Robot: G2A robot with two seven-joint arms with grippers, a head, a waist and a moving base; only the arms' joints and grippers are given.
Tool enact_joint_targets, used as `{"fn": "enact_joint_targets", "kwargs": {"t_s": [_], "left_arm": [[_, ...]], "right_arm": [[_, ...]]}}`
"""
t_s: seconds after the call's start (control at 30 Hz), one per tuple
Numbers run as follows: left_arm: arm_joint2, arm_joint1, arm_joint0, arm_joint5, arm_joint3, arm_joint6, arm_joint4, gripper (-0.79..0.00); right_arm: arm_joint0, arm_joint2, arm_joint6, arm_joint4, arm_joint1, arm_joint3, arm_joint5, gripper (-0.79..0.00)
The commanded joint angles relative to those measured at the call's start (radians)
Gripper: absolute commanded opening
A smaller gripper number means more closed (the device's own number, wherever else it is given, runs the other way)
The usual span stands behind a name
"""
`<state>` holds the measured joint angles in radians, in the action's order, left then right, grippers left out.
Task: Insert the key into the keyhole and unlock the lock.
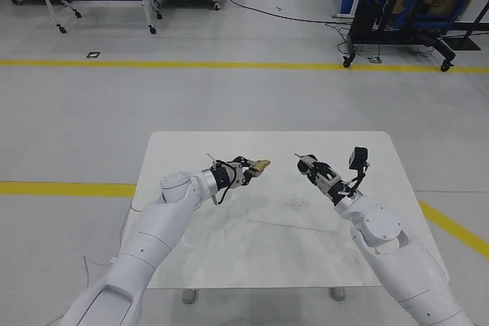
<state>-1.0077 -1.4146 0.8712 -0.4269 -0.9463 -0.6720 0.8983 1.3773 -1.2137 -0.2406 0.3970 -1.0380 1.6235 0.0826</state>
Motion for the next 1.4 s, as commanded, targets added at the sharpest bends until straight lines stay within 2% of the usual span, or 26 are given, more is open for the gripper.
{"fn": "enact_joint_targets", "kwargs": {"t_s": [0.0, 0.2, 0.43, 0.63, 0.83, 1.2, 1.37], "left_arm": [[0.0, 0.0, 0.0, 0.0, 0.0, 0.0, 0.0, -0.785], [0.003, 0.002, 0.013, 0.005, -0.024, 0.017, -0.02, -0.785], [-0.012, 0.011, 0.005, -0.001, -0.057, 0.067, -0.077, -0.785], [-0.002, 0.011, 0.008, 0.027, -0.086, 0.085, -0.126, -0.785], [0.003, 0.012, 0.017, 0.063, -0.104, 0.109, -0.167, -0.785], [-0.003, 0.021, 0.04, 0.063, -0.15, 0.101, -0.231, -0.785], [-0.024, 0.027, 0.054, 0.075, -0.177, 0.109, -0.24, -0.785]], "right_arm": [[0.0, 0.0, 0.0, 0.0, 0.0, 0.0, 0.0, -0.785], [0.005, 0.006, -0.021, -0.004, -0.001, 0.013, -0.011, -0.785], [0.023, 0.05, -0.073, -0.06, -0.004, 0.139, -0.207, -0.785], [0.047, 0.055, 0.012, -0.041, -0.013, 0.224, -0.3, -0.785], [0.035, 0.074, 0.091, -0.003, -0.03, 0.246, -0.344, -0.785], [-0.03, 0.148, 0.244, 0.001, -0.068, 0.199, -0.41, -0.785], [-0.03, 0.155, 0.266, -0.002, -0.077, 0.199, -0.423, -0.785]]}}
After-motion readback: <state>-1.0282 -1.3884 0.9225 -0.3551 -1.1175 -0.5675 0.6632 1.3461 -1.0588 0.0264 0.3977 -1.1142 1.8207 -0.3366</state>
